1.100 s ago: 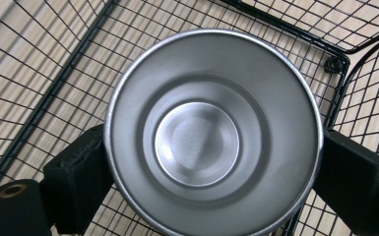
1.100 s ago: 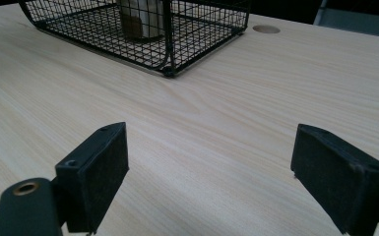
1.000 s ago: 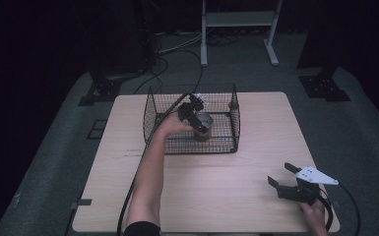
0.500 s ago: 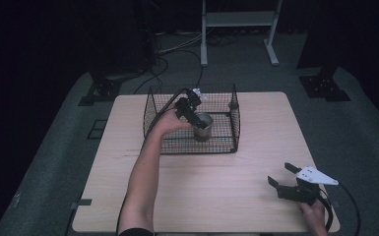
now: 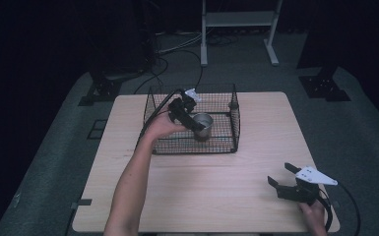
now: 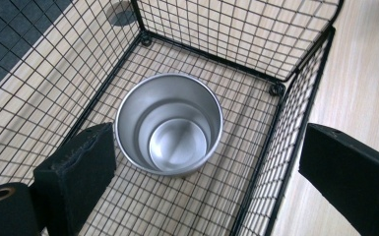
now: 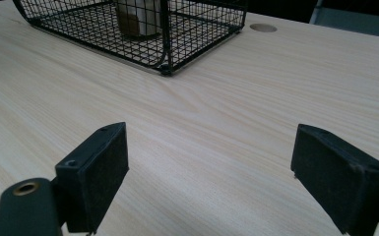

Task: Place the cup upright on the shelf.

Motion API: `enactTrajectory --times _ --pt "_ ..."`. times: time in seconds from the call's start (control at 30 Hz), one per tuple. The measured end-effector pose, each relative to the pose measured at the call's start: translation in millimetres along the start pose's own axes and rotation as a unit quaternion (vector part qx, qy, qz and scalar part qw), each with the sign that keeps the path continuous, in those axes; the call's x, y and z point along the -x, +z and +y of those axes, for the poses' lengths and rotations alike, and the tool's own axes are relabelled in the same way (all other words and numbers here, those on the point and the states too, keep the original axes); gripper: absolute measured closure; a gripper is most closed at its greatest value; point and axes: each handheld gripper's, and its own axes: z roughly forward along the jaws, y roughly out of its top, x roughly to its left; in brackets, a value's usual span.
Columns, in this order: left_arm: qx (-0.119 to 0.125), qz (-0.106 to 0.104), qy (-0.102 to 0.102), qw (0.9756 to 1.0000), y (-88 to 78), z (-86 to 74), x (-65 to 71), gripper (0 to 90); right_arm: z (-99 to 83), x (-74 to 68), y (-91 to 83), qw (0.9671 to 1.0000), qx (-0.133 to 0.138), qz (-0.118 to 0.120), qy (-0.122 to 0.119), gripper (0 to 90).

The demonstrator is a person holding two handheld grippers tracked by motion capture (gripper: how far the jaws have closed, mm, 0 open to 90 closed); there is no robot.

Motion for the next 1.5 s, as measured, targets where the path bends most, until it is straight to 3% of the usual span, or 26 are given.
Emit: enactTrajectory --times 0.37,0.5,0.7,1.5 --pt "0.025 0.004 0.002 0.9997 -18.5 -13.8 12.4 6.3 0.2 0.0 0.3 1.0000 -0.001 -0.003 0.001 13.6" --pt "0.025 0.008 0.006 0.9996 -27.3 -13.7 17.7 6.4 0.1 -0.2 0.2 1.0000 -0.002 -0.004 0.002 13.6" --pt "0.045 0.008 0.012 0.9989 -39.9 -15.4 29.5 6.4 0.1 -0.3 0.2 1.0000 -0.001 -0.005 0.004 13.6" --pt "0.079 -0.010 0.023 0.9965 -53.5 -56.5 73.3 6.4 0.4 -1.2 1.0 0.9999 -0.004 -0.009 -0.003 13.6"
